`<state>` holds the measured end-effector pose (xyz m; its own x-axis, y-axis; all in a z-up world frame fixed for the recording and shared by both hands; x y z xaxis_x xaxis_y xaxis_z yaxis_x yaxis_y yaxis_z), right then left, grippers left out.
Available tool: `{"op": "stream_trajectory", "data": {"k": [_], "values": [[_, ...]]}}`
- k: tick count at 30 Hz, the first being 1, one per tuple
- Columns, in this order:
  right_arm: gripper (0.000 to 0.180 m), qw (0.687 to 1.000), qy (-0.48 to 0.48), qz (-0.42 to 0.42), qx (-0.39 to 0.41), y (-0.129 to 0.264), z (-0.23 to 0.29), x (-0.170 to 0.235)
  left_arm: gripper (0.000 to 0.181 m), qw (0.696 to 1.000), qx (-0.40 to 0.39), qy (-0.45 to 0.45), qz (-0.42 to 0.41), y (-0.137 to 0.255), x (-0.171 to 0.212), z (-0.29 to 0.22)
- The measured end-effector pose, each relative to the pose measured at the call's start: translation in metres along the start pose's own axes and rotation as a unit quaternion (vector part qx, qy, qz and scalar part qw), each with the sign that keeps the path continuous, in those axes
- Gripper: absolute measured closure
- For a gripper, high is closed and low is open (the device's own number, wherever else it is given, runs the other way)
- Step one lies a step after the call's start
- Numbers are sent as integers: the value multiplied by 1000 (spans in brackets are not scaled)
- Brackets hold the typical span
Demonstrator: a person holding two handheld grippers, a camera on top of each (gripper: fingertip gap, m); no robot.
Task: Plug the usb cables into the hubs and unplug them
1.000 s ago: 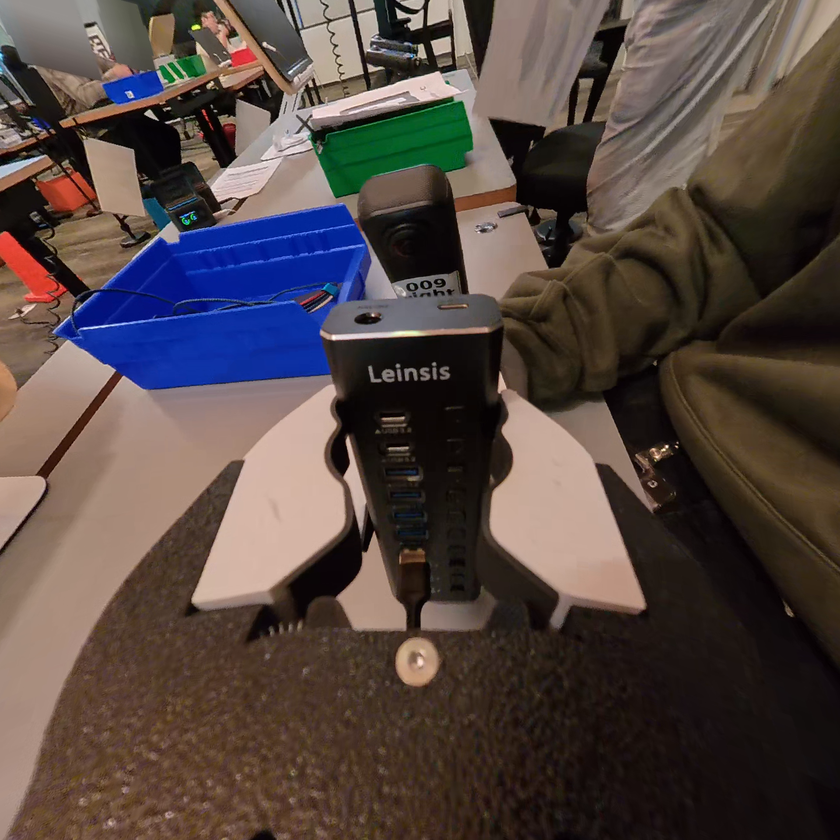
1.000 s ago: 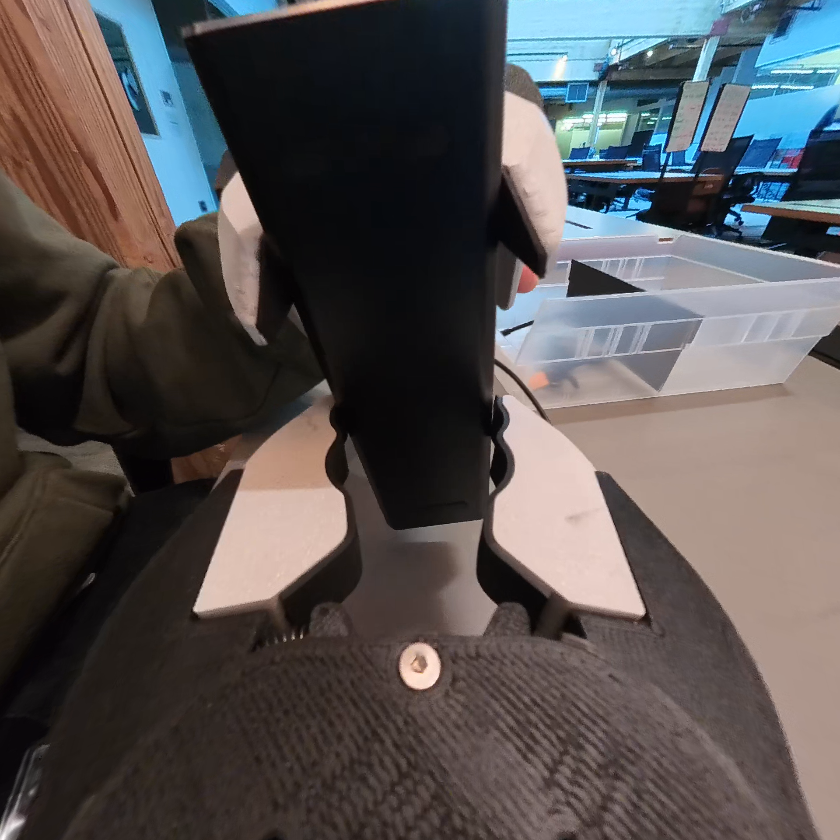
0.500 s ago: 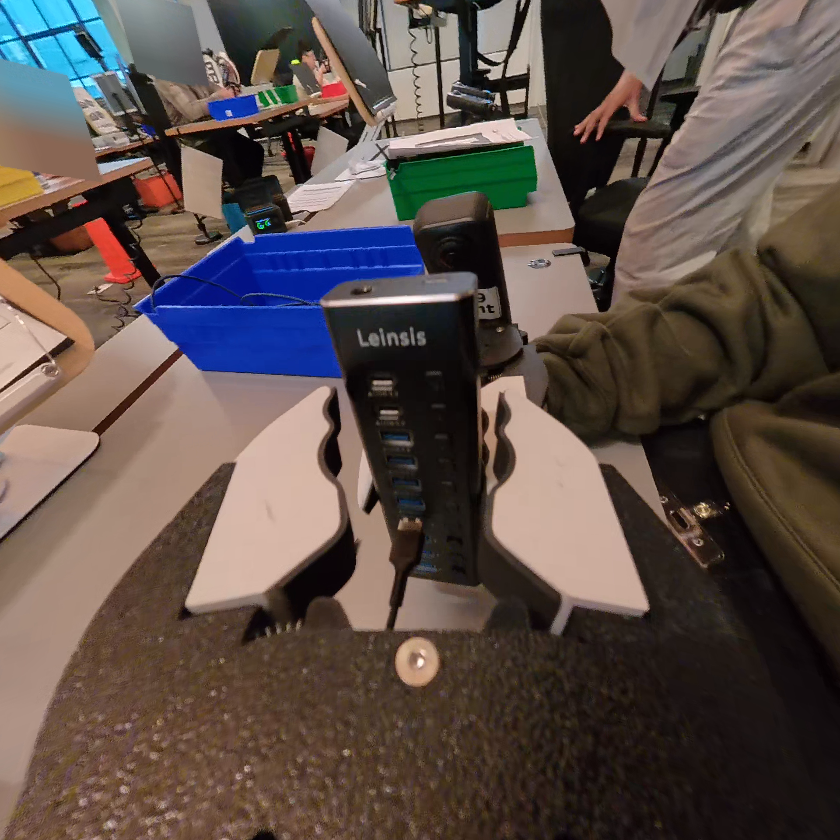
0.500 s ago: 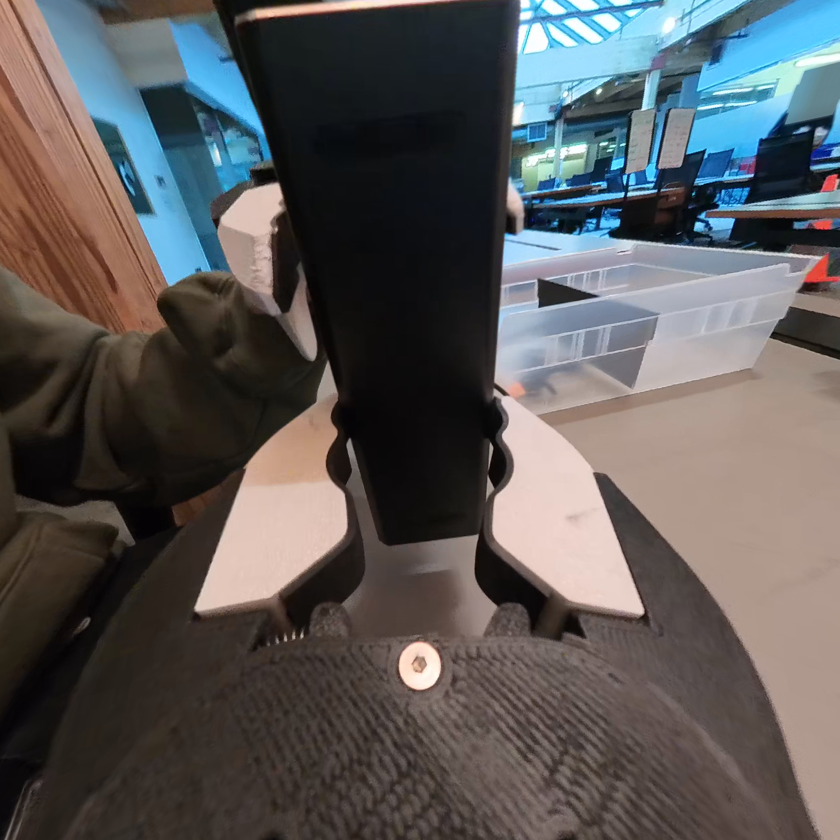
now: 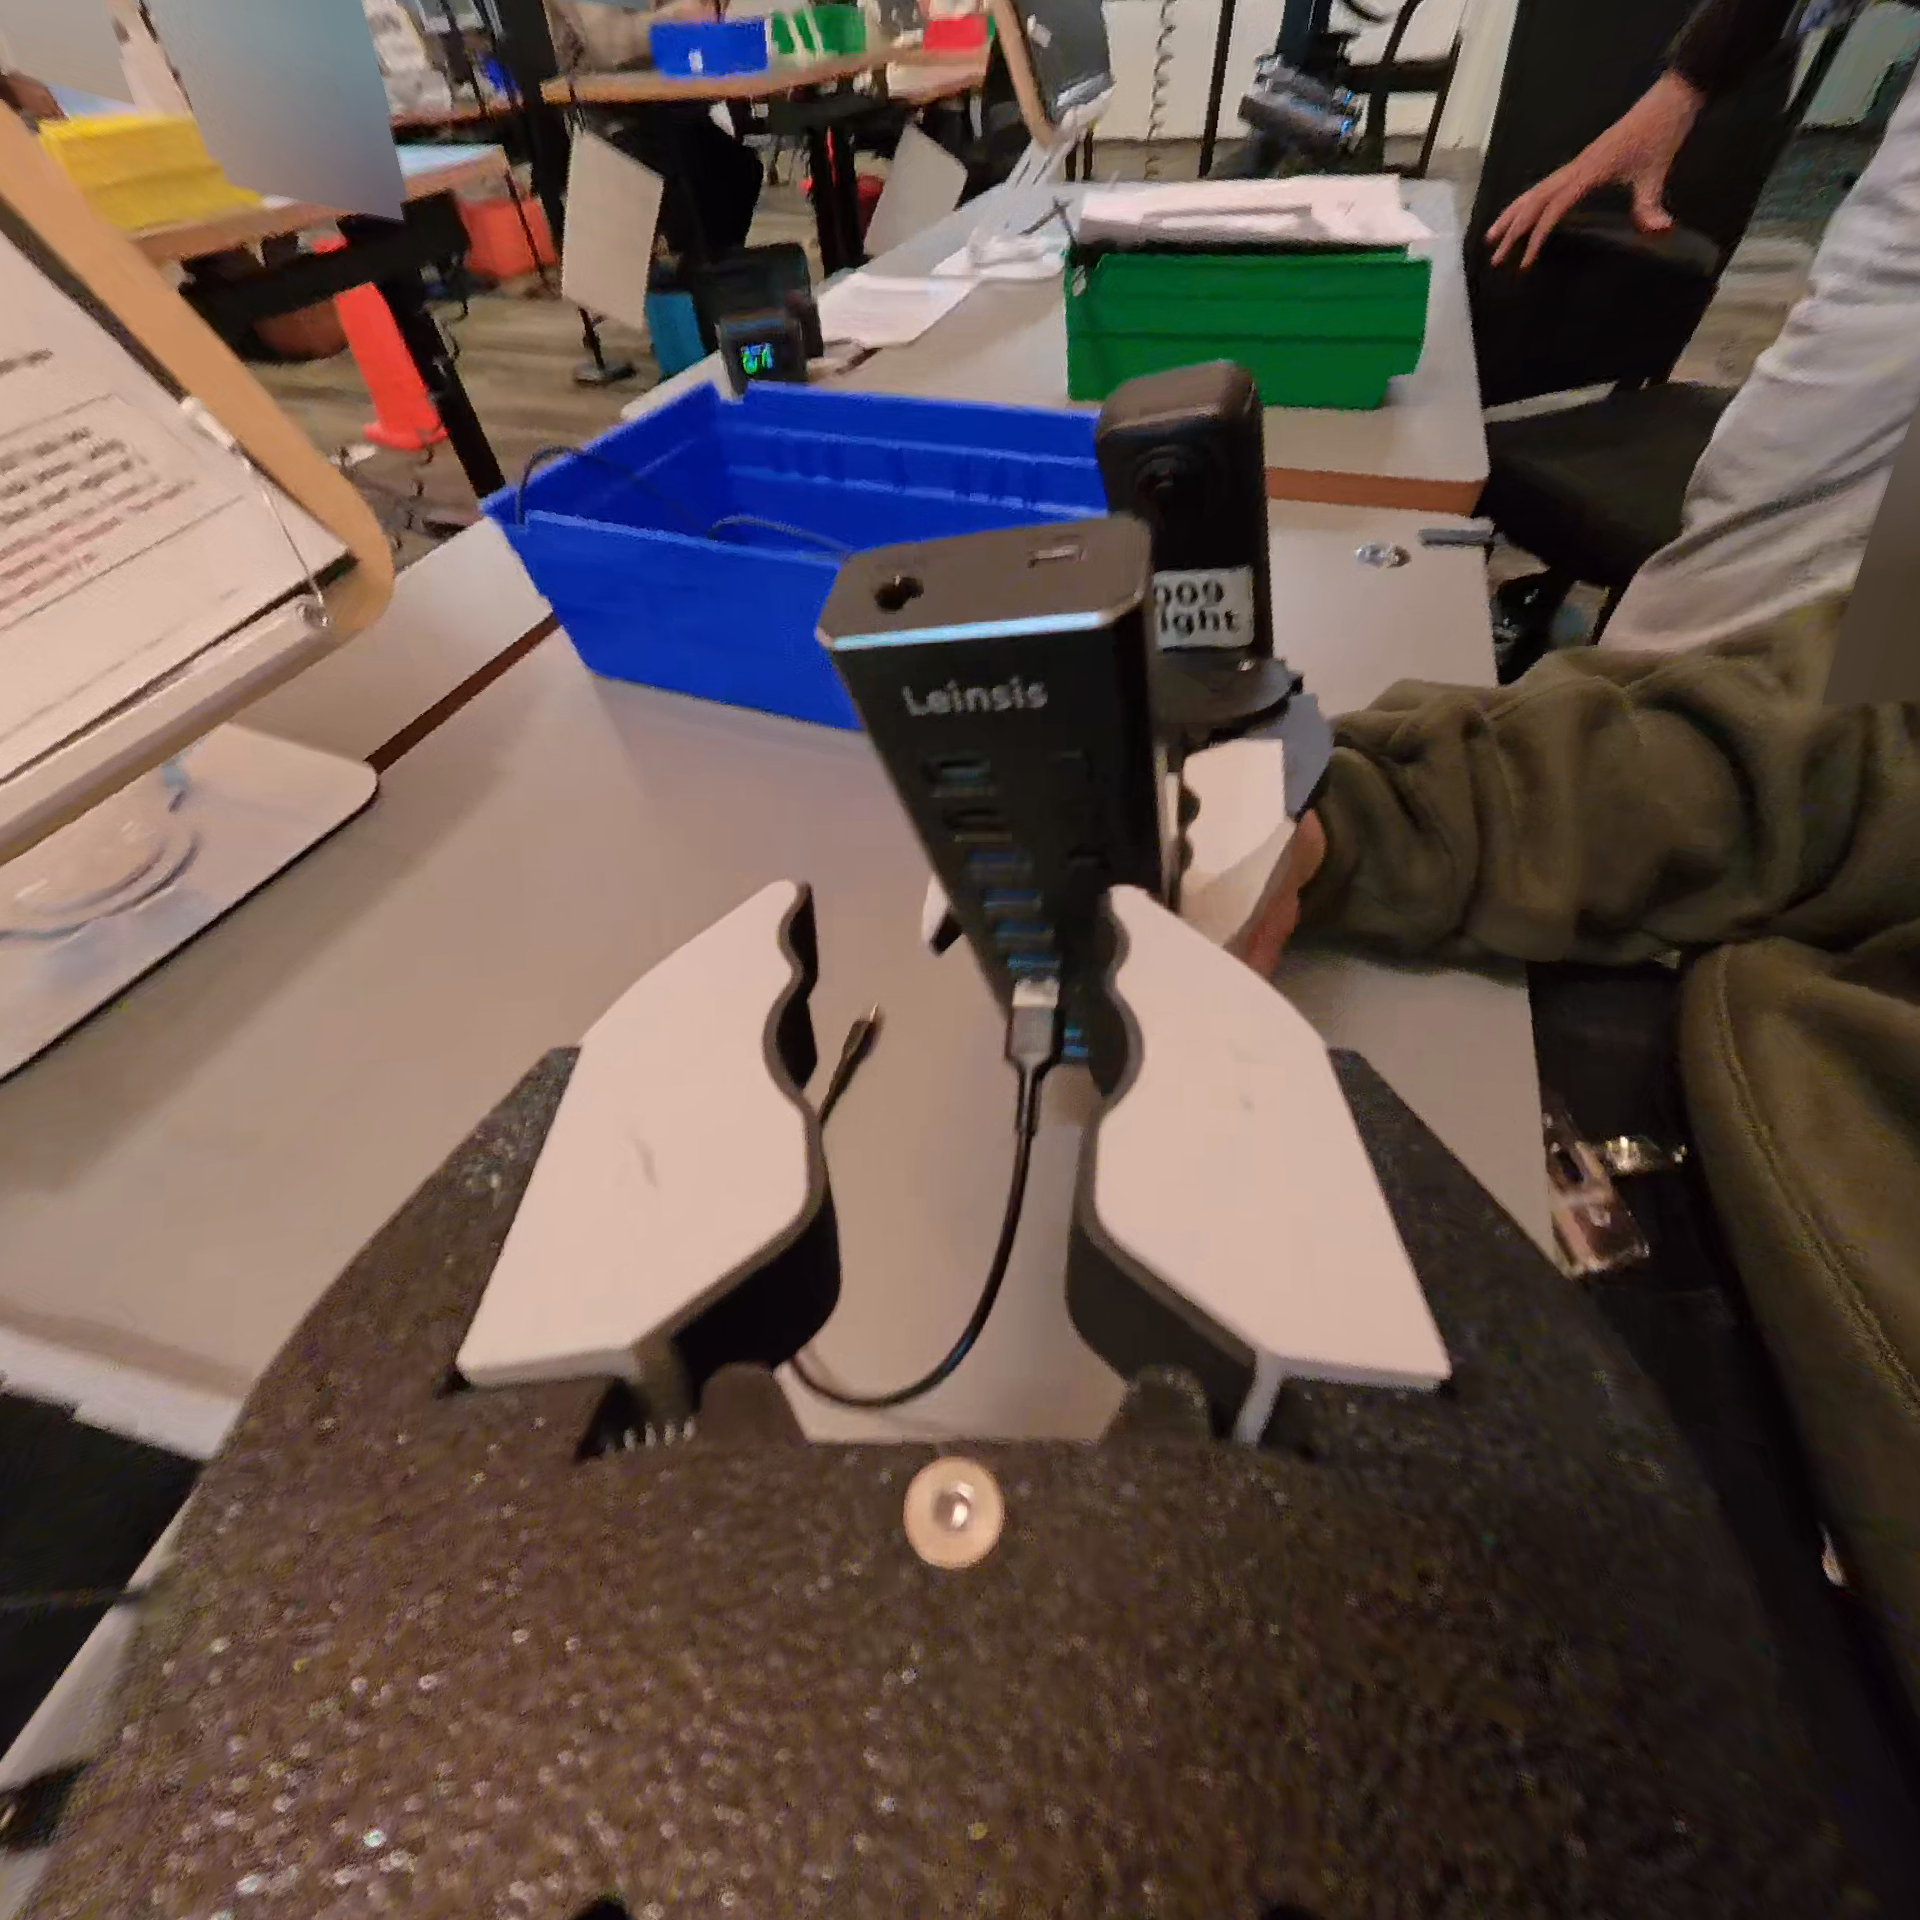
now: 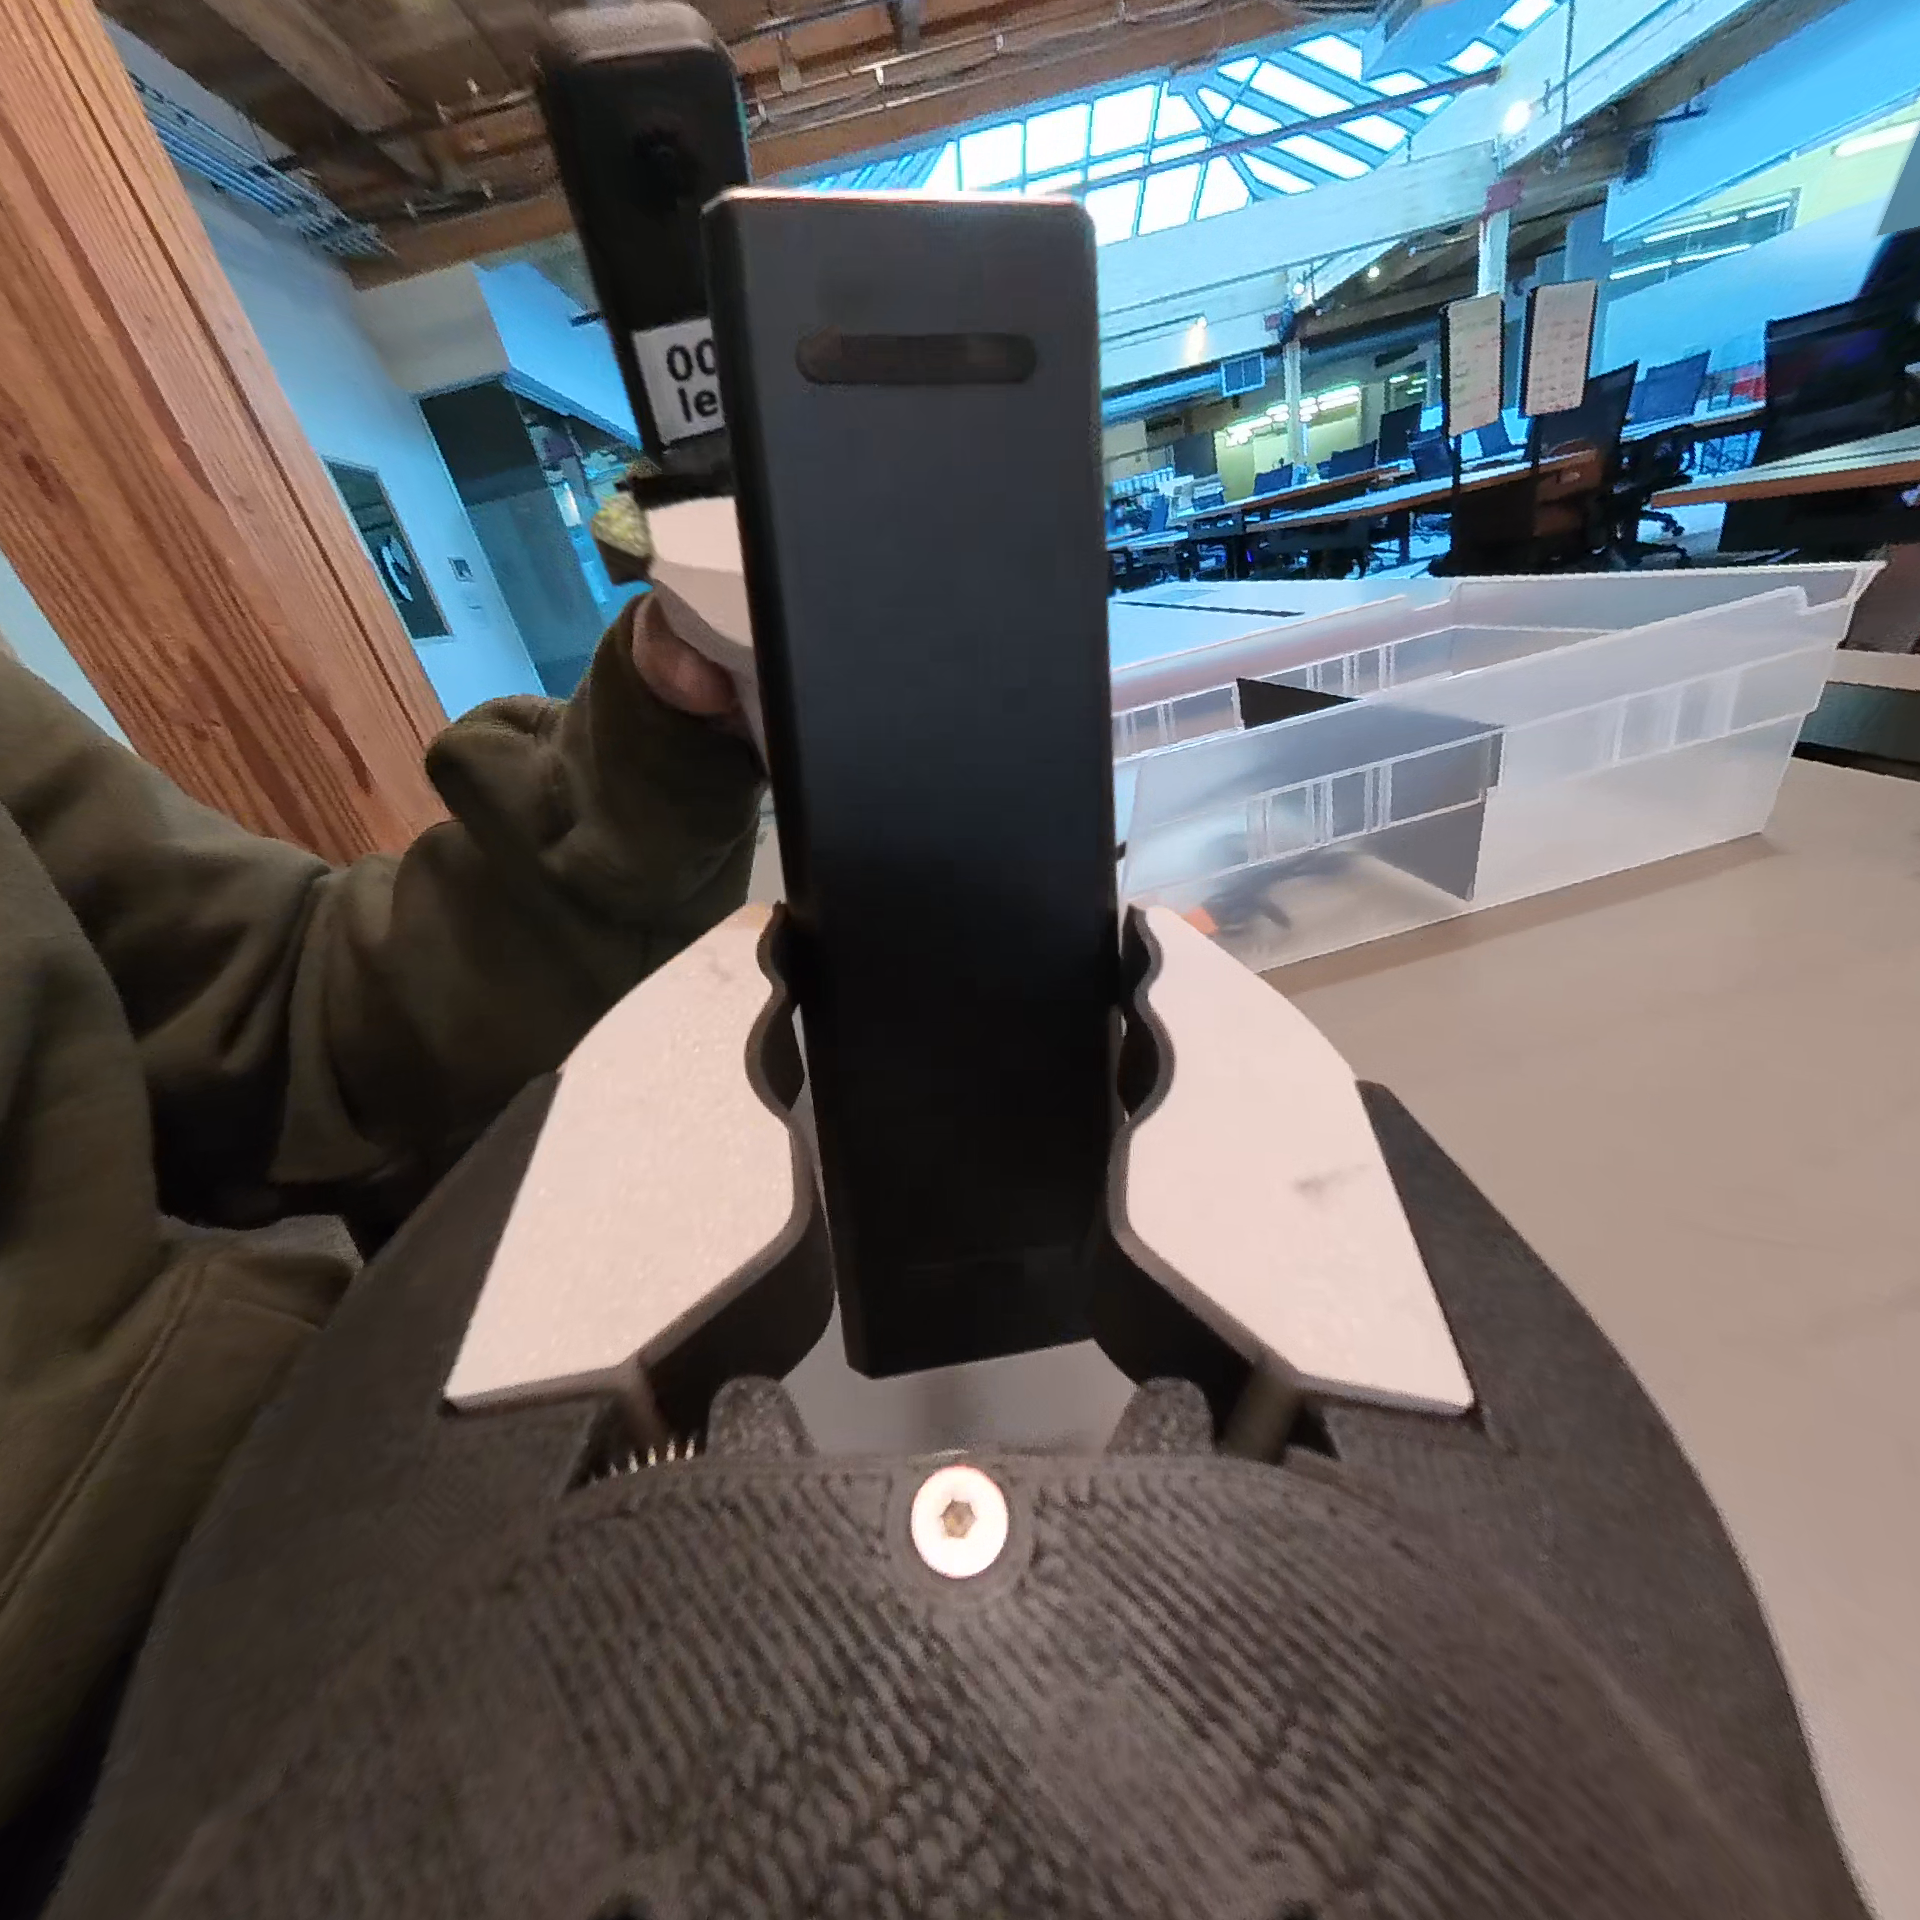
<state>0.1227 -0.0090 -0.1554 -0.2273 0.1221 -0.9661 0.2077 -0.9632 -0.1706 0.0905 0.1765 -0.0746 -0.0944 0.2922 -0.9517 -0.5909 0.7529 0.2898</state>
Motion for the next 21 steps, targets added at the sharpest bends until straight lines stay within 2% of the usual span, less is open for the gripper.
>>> {"op": "stream_trajectory", "data": {"k": [2, 6, 10, 13, 15, 21], "values": [[120, 1000, -1, -4, -4, 1, 0, 0, 142, 999, 12, -7, 36, 4, 8, 2], [119, 999, -12, -26, -19, 5, -1, -1, 143, 992, 47, -20, 112, -3, 23, -4], [119, 999, -23, -37, -28, 7, -3, -2, 142, 987, 68, -14, 144, -27, 31, -17], [119, 998, -26, -44, -30, 9, -4, -2, 146, 985, 68, -11, 161, -39, 35, -23], [119, 998, -29, -53, -30, 10, -5, -2, 167, 986, 53, -10, 159, -43, 35, -22], [119, 996, -36, -72, -27, 14, -7, -3, 167, 990, 56, 24, 124, -41, 31, -17]]}}
Point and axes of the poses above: each gripper's, where its closed fingertips meet, y back along the fingers, x out of its underside, z = x × y across the jaws, the point moved 9 cm from there along y, back along the fingers, and after that the axes turned 11 degrees about -x, right-handed, at the moved point
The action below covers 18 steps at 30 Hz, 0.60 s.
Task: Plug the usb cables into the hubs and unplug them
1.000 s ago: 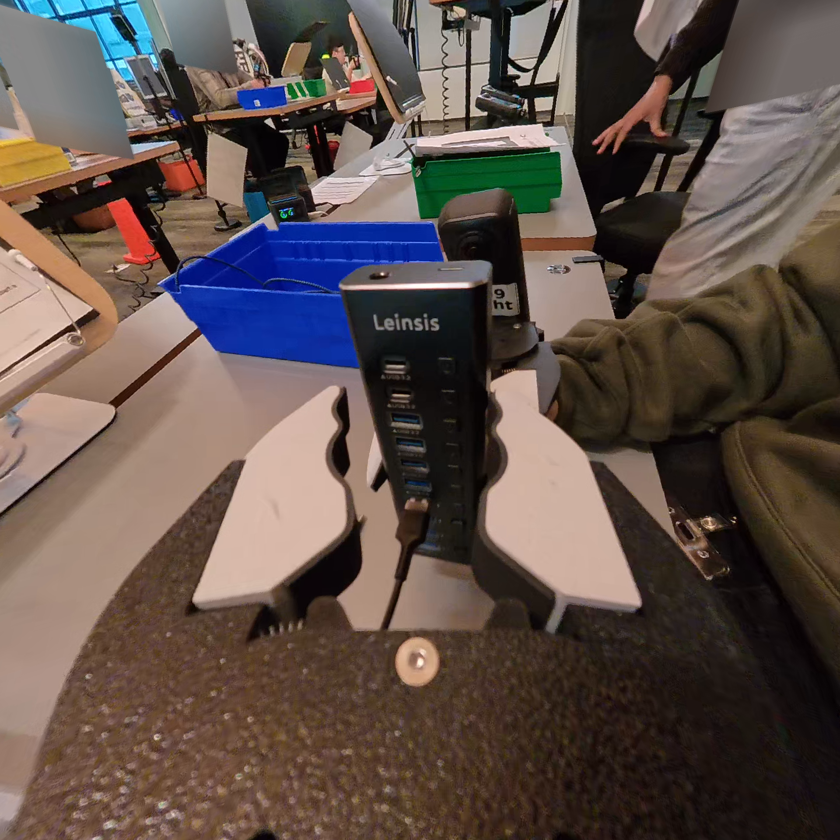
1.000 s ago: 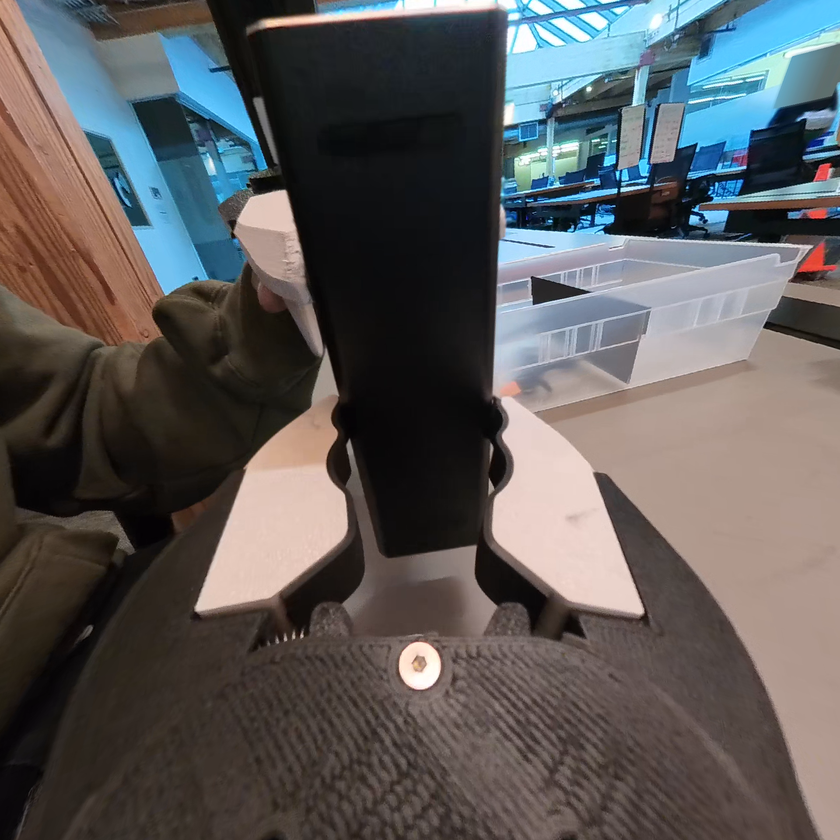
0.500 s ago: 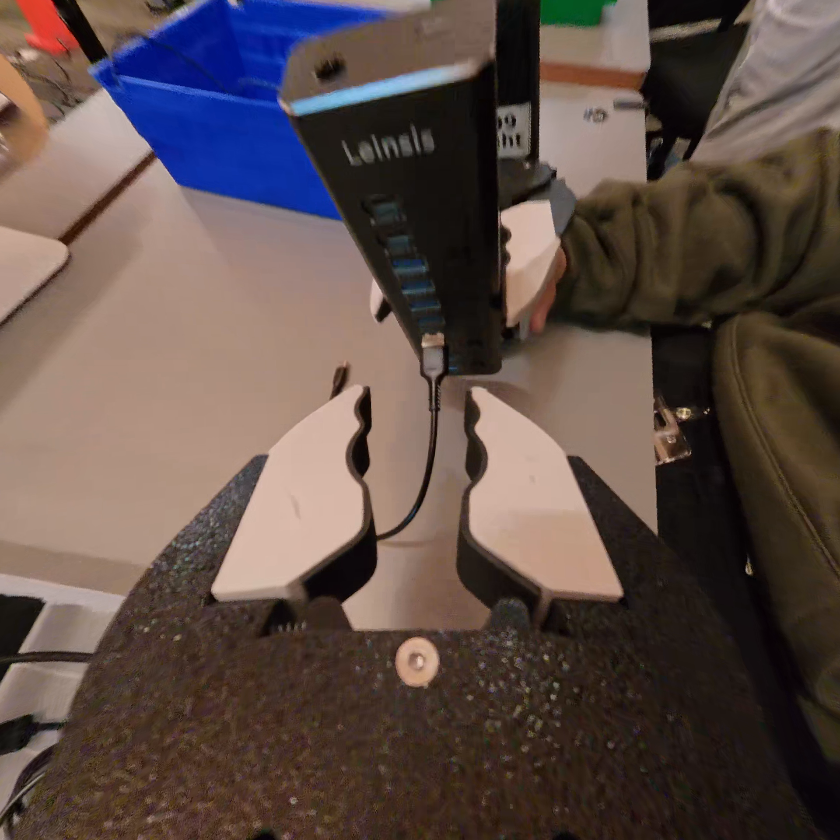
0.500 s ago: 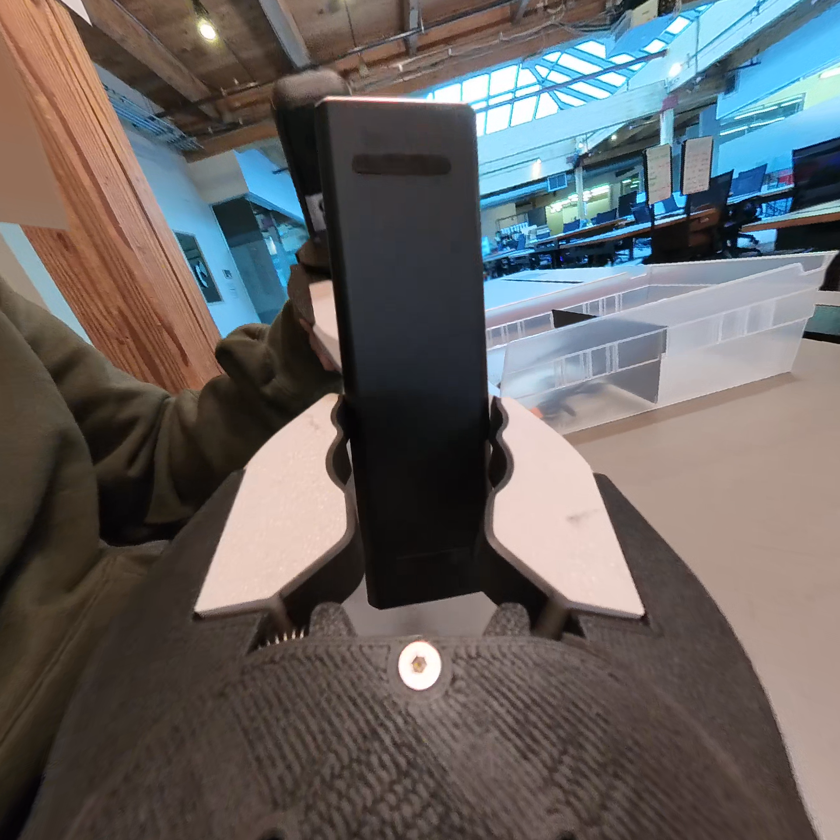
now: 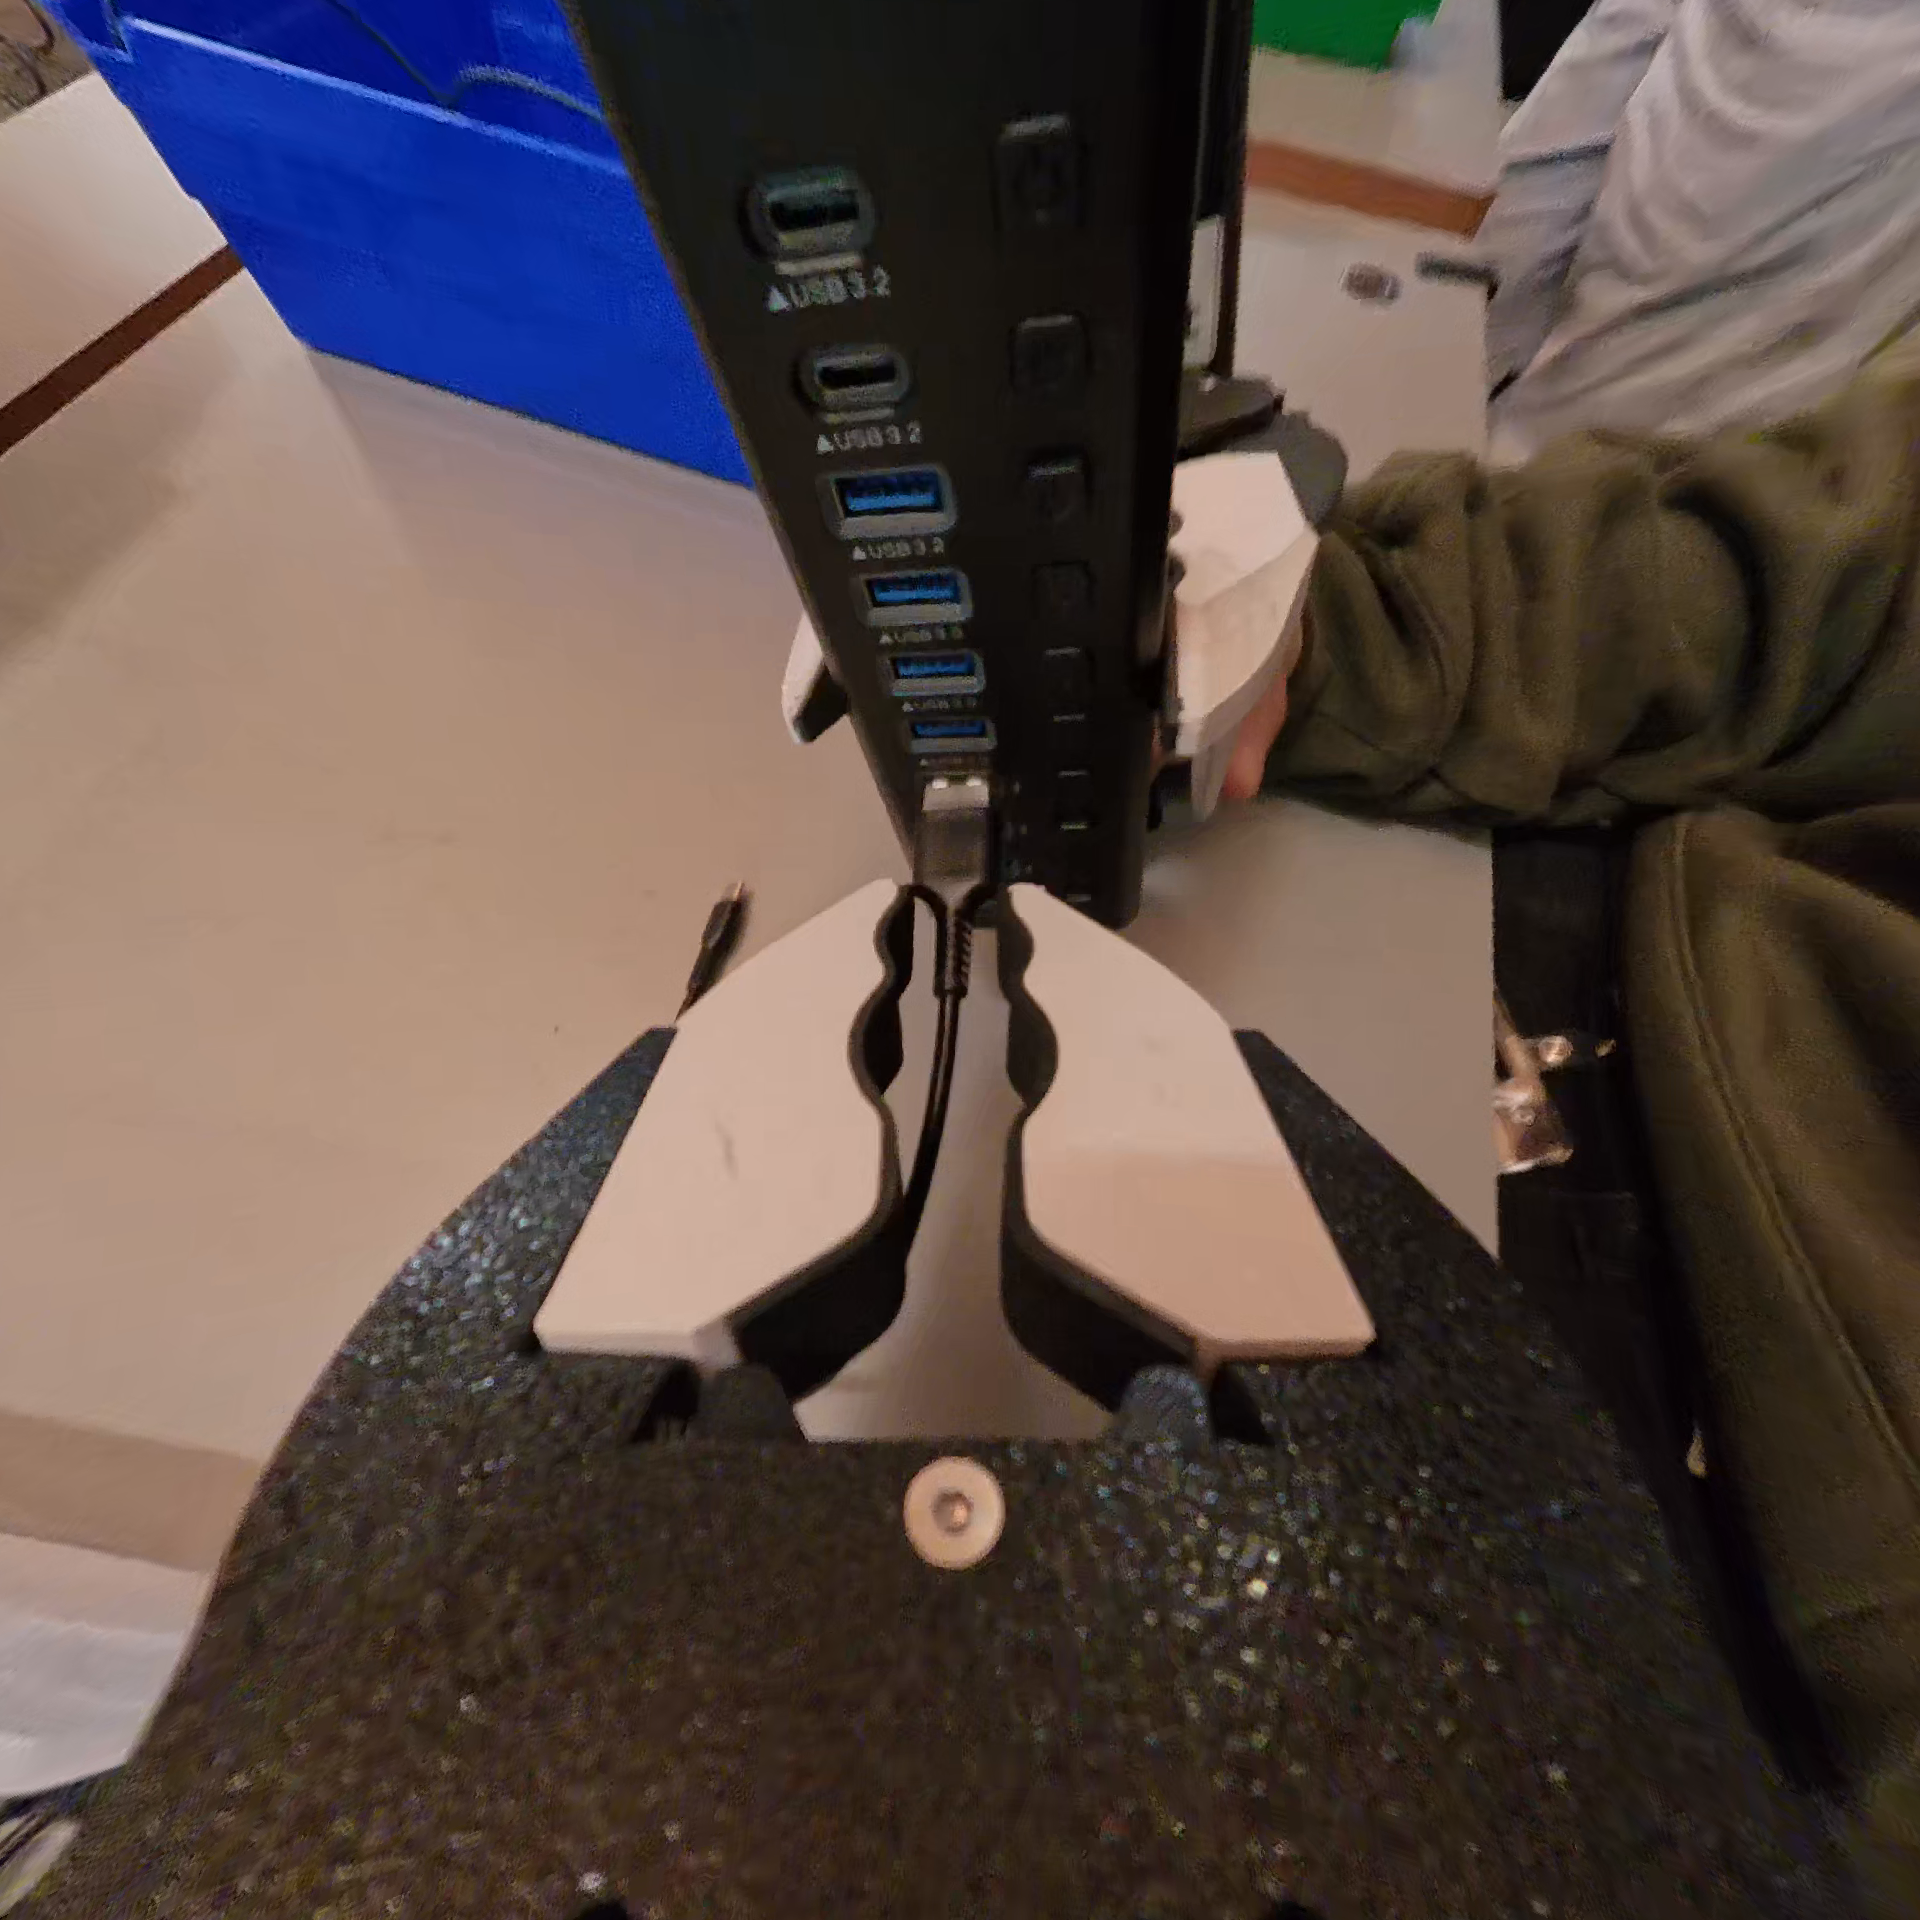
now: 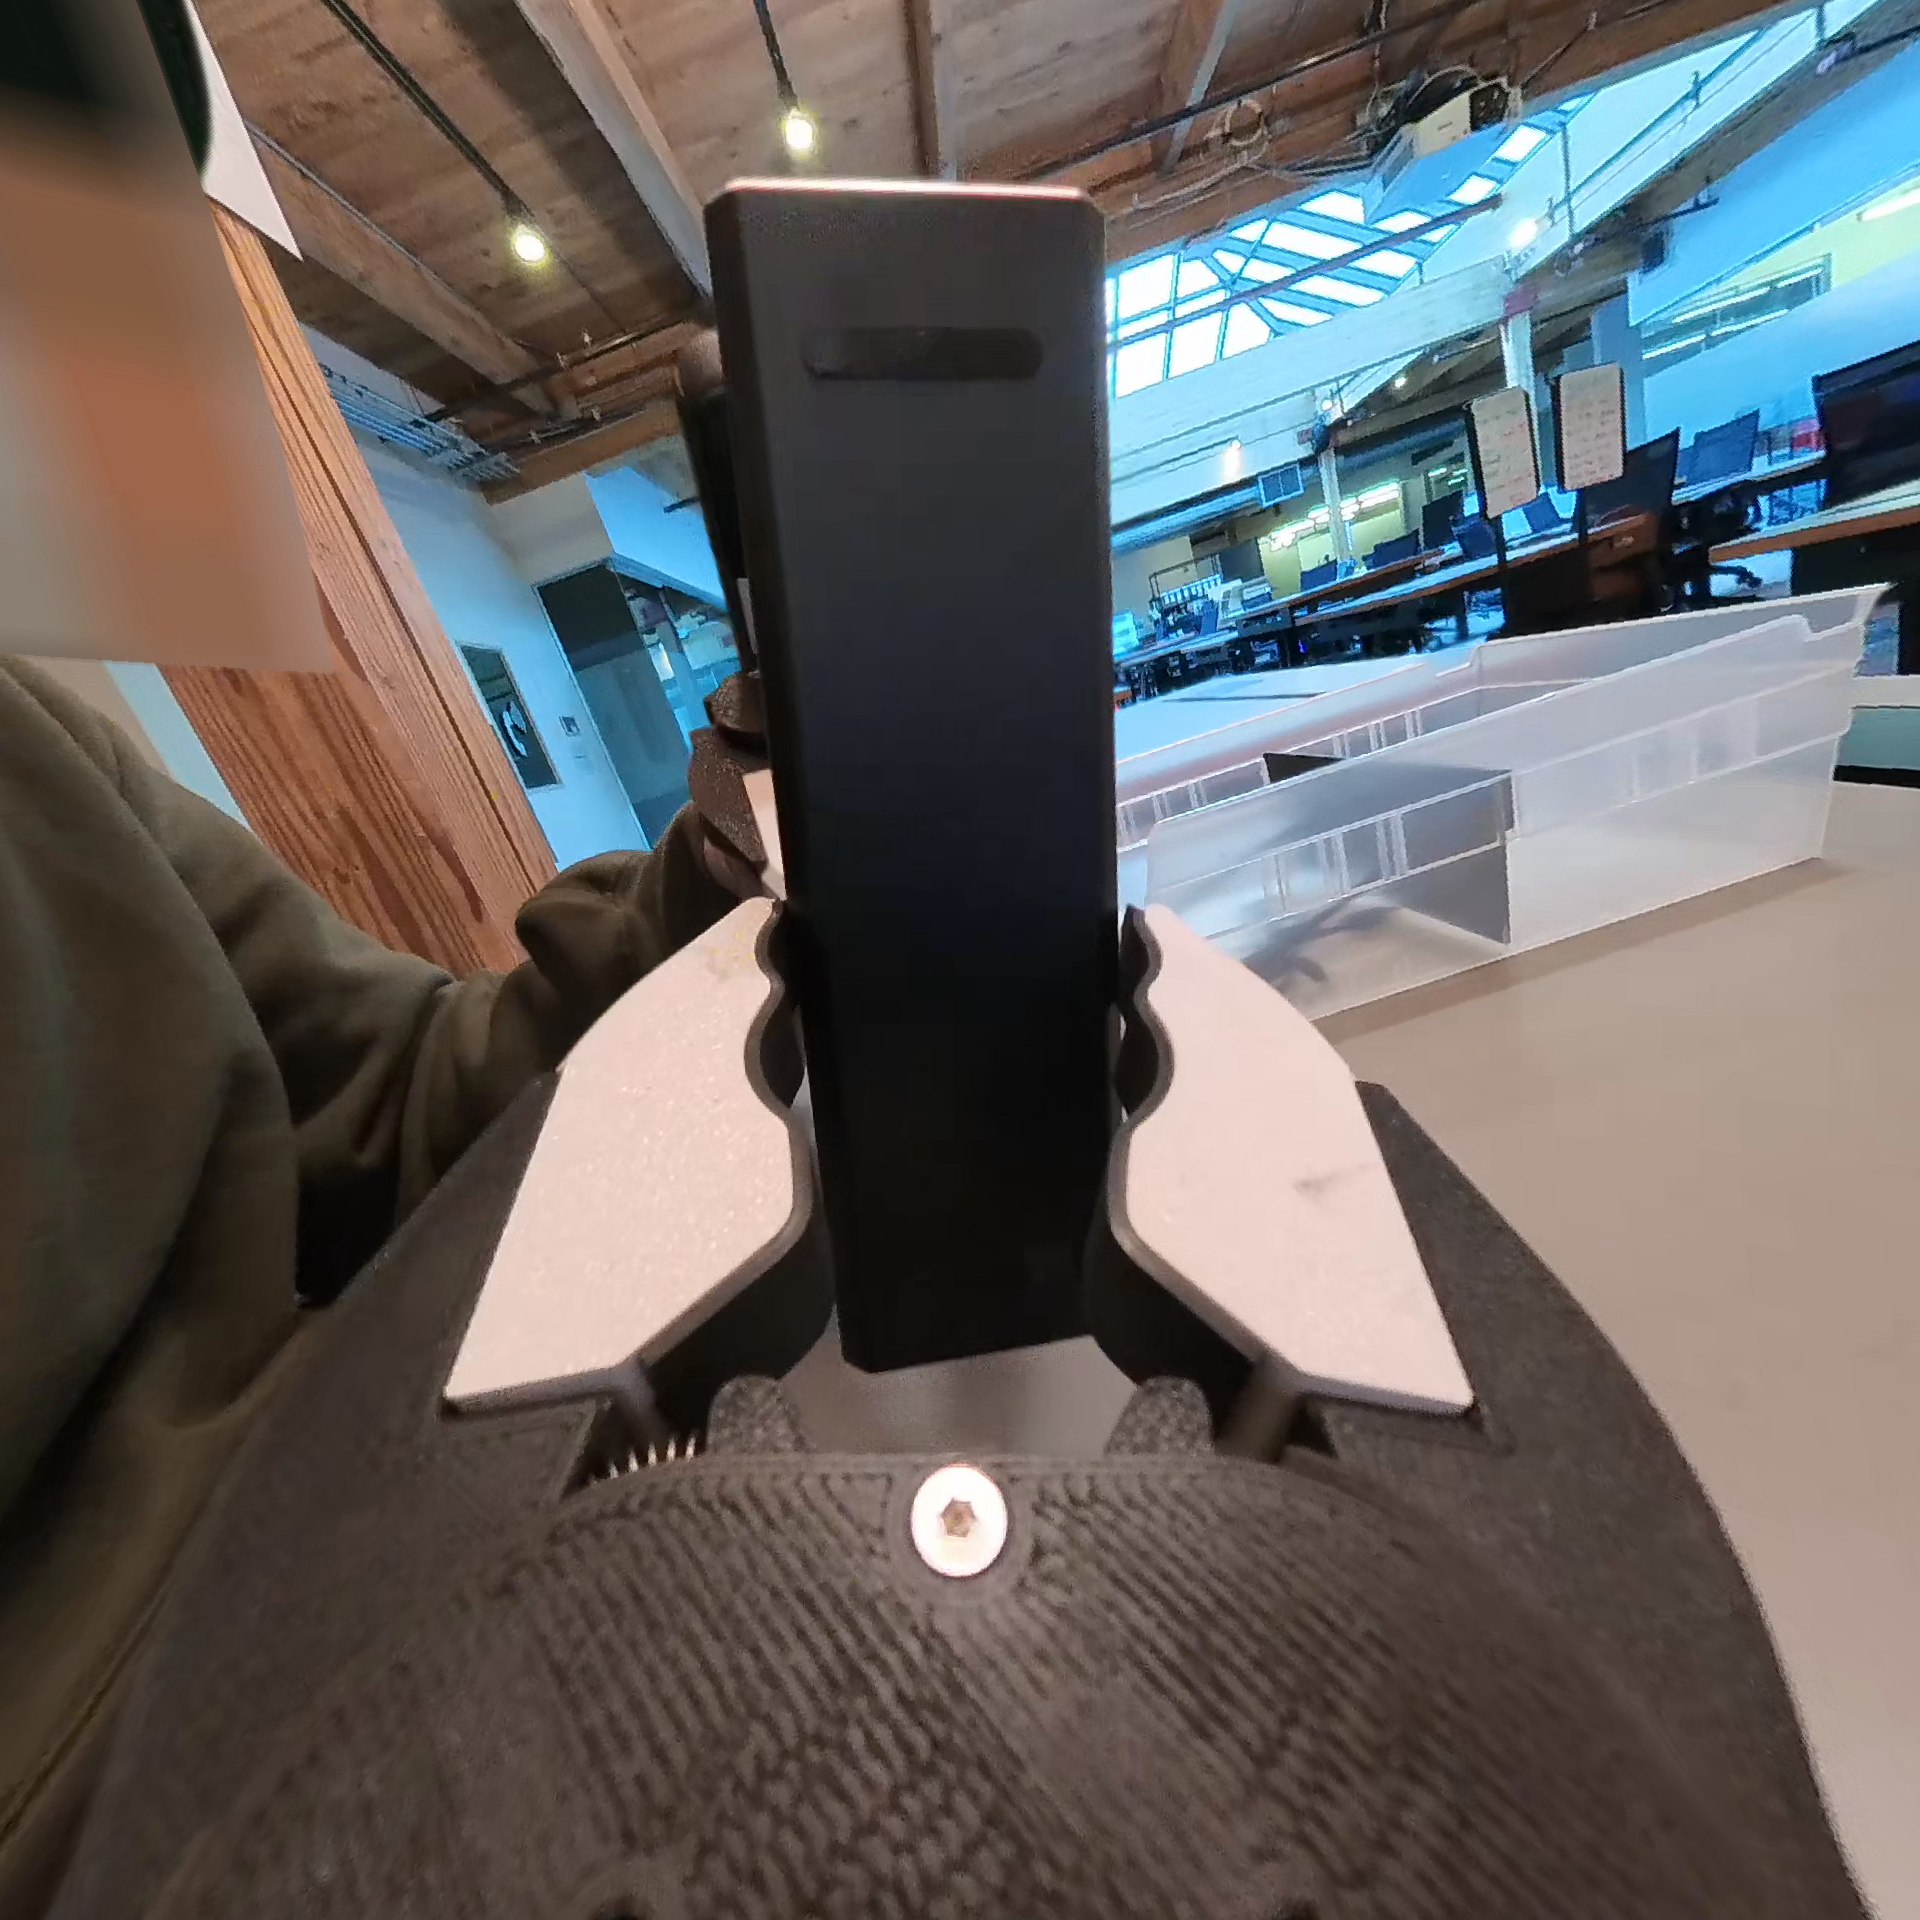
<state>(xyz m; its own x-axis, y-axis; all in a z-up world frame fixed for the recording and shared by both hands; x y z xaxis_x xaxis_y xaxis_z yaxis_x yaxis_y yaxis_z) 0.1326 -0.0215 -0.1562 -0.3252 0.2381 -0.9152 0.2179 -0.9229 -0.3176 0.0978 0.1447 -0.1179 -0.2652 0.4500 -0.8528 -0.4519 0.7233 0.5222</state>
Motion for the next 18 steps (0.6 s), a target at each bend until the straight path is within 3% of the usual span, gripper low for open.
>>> {"op": "stream_trajectory", "data": {"k": [3, 14, 18], "values": [[119, 1000, -2, -2, 1, 0, 0, 0, 168, 999, 16, 29, -17, 4, 0, 4], [119, 1000, 8, -6, 5, 0, 1, 0, 178, 1000, -7, 0, -30, 14, -4, 6], [119, 998, -6, -50, 29, 16, -7, -6, 181, 998, -36, 33, -50, 35, -3, 22]]}}
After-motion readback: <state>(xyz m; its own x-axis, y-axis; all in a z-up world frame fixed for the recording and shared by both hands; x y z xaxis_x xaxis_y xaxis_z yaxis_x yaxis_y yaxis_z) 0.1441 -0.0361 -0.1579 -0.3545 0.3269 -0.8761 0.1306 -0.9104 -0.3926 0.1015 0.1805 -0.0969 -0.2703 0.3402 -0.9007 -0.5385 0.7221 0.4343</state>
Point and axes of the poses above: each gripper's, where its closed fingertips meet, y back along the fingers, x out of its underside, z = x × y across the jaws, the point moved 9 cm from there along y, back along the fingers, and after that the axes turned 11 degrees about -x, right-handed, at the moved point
